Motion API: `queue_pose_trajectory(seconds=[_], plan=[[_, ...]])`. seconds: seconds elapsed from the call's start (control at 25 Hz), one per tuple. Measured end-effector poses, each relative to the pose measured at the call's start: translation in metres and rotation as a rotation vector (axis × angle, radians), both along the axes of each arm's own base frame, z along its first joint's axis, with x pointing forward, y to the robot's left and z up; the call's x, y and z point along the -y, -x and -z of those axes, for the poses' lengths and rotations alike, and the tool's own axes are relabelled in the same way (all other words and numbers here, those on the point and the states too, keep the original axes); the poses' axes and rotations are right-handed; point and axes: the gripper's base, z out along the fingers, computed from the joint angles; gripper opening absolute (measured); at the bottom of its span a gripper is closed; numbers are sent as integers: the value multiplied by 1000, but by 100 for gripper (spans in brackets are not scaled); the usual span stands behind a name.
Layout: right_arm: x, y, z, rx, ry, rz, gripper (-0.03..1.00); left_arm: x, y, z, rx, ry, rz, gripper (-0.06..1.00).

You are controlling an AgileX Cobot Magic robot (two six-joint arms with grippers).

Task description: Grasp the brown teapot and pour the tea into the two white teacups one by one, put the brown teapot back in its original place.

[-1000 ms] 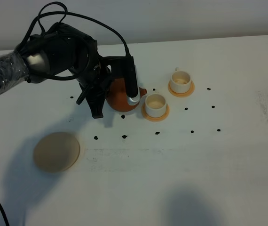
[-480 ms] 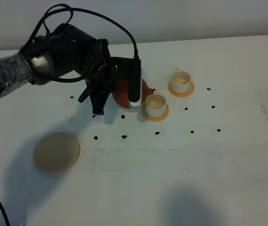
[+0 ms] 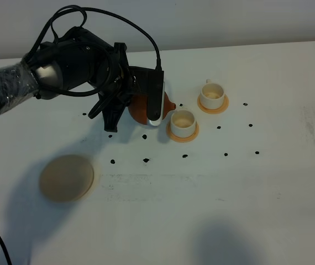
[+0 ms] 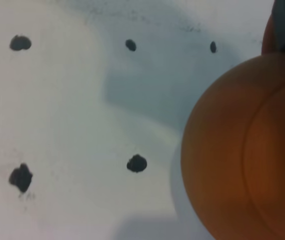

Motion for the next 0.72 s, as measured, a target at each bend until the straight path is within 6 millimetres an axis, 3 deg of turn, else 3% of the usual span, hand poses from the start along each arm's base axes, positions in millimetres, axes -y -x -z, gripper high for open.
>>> queue_pose_trajectory(seconds=[0.72], plan=[[0, 0, 0, 0, 0, 0, 48, 11, 2, -3, 63, -40, 74, 12]])
